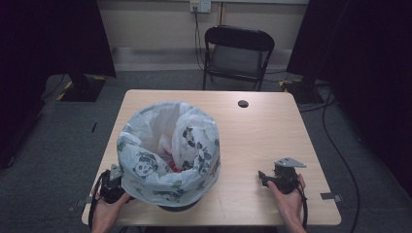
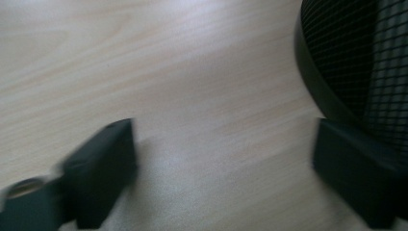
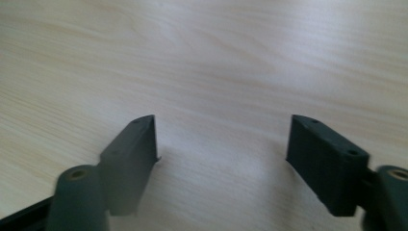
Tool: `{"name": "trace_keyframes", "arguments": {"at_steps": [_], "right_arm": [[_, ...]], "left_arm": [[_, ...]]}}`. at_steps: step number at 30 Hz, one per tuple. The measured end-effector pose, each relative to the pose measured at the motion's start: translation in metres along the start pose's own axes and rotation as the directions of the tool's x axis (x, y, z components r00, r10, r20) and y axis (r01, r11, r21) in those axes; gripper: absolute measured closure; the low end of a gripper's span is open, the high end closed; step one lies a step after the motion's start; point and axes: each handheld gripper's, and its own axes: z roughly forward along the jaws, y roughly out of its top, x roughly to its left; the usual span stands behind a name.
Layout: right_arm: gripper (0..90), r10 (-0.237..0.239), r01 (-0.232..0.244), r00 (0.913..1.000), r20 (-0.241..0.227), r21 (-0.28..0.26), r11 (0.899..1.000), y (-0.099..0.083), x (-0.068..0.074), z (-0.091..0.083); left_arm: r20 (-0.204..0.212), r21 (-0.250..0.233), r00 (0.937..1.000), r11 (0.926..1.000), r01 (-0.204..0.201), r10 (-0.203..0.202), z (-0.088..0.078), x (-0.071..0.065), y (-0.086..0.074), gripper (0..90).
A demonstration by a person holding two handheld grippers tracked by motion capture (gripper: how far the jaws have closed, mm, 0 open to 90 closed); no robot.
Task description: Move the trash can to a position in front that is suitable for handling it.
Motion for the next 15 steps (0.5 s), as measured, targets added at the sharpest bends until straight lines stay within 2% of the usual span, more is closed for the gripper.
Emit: {"name": "trace_keyframes", "arguments": {"at_steps": [1,2,4,6,7,8,9,10,11,12,13,15], "right_arm": [[15.0,0.005,-0.005,1.0000,0.008,-0.007,1.000,0.002,0.001,-0.001],[17.5,0.011,-0.011,0.9999,0.009,-0.014,1.000,0.003,0.003,-0.002],[26.5,0.001,-0.003,0.9992,-0.039,-0.066,0.998,0.005,0.005,-0.007],[18.8,0.015,-0.022,0.9962,-0.086,-0.086,0.996,0.008,0.009,-0.011],[18.8,0.015,-0.022,0.9962,-0.086,-0.086,0.996,0.008,0.009,-0.011],[24.3,0.003,-0.018,0.9910,-0.134,-0.113,0.993,0.013,0.014,-0.018],[25.3,0.001,-0.022,0.9857,-0.168,-0.125,0.992,0.015,0.017,-0.021],[25.1,-0.010,-0.016,0.9821,-0.188,-0.134,0.991,0.018,0.021,-0.024],[25.1,-0.010,-0.016,0.9821,-0.188,-0.134,0.991,0.018,0.021,-0.024],[27.6,-0.046,0.010,0.9732,-0.225,-0.158,0.987,0.024,0.031,-0.031],[29.0,-0.065,0.025,0.9710,-0.230,-0.174,0.984,0.027,0.036,-0.036],[33.3,-0.102,0.051,0.9641,-0.245,-0.204,0.978,0.035,0.046,-0.044]], "left_arm": [[0.000,0.000,1.0000,1.0000,0.000,0.000,0.000,0.000,0.000,22.7],[0.031,-0.013,0.9992,0.9996,0.027,-0.027,-0.002,0.001,0.001,23.6],[0.026,-0.018,0.9993,0.9995,0.027,-0.026,-0.006,-0.001,0.002,19.3],[0.038,-0.025,0.9991,0.9995,0.019,-0.018,-0.012,-0.002,0.004,20.3],[0.038,-0.025,0.9991,0.9995,0.019,-0.018,-0.012,-0.002,0.004,21.0],[0.062,-0.035,0.9974,0.9986,0.039,-0.036,-0.021,-0.002,0.006,21.5],[0.073,-0.046,0.9961,0.9975,0.053,-0.049,-0.027,-0.003,0.008,21.9],[0.090,-0.055,0.9941,0.9964,0.065,-0.060,-0.033,-0.002,0.010,22.0],[0.090,-0.055,0.9941,0.9964,0.065,-0.060,-0.033,-0.002,0.010,23.0],[0.083,-0.083,0.9947,0.9943,0.067,-0.060,-0.044,-0.003,0.013,25.1],[0.083,-0.083,0.9947,0.9943,0.067,-0.060,-0.044,-0.003,0.013,26.7],[0.082,-0.118,0.9953,0.9912,0.061,-0.052,-0.056,-0.006,0.017,27.4]]}}
